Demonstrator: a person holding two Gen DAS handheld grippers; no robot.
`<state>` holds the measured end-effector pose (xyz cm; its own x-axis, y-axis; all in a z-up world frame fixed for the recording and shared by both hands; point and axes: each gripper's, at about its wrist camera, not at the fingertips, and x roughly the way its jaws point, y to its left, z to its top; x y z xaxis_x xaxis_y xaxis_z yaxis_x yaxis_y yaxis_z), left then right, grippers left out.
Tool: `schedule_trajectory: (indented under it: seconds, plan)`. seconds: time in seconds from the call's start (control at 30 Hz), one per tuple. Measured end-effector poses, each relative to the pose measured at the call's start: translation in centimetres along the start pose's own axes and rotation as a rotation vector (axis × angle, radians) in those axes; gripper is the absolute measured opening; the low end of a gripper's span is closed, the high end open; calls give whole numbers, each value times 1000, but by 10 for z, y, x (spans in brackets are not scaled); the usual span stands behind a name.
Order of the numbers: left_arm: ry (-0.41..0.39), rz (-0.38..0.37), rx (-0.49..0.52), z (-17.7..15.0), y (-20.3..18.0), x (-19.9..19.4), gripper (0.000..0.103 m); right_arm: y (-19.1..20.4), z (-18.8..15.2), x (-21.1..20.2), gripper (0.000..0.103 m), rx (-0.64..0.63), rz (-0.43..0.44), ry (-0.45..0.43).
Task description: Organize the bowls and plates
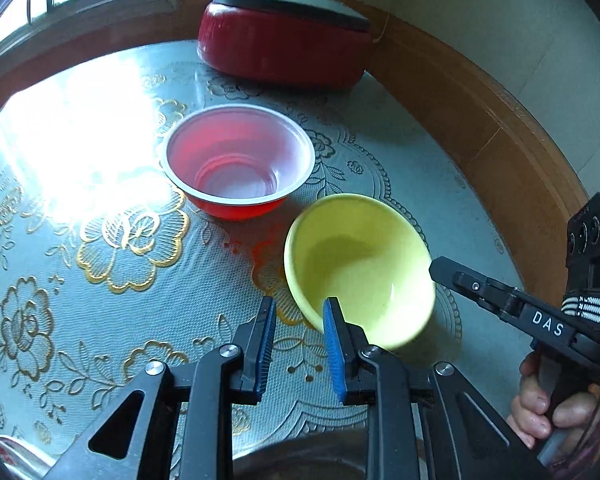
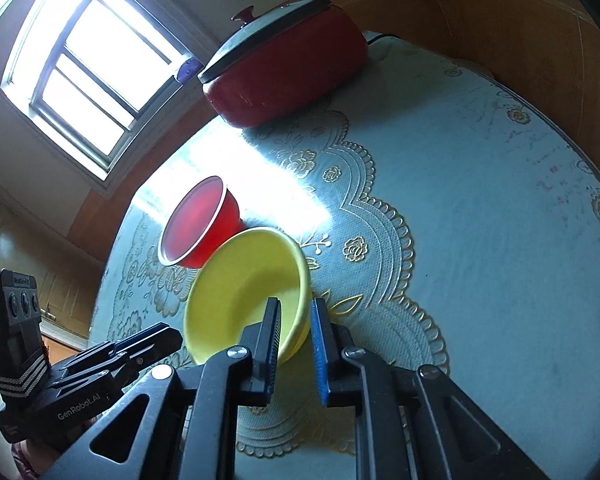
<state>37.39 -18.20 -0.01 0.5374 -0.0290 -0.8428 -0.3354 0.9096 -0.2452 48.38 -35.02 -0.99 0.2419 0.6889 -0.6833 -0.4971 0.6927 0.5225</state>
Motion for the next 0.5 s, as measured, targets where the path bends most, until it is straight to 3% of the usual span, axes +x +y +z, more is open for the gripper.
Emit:
schedule_trajectory:
  seconds: [0.2, 0.5]
  plan:
    - [35, -32, -19, 9, 1, 20, 19, -4, 0, 10, 8, -4, 17, 2]
    - [2, -45, -15, 2, -1, 8, 16, -4, -3, 1, 8, 2, 18, -7]
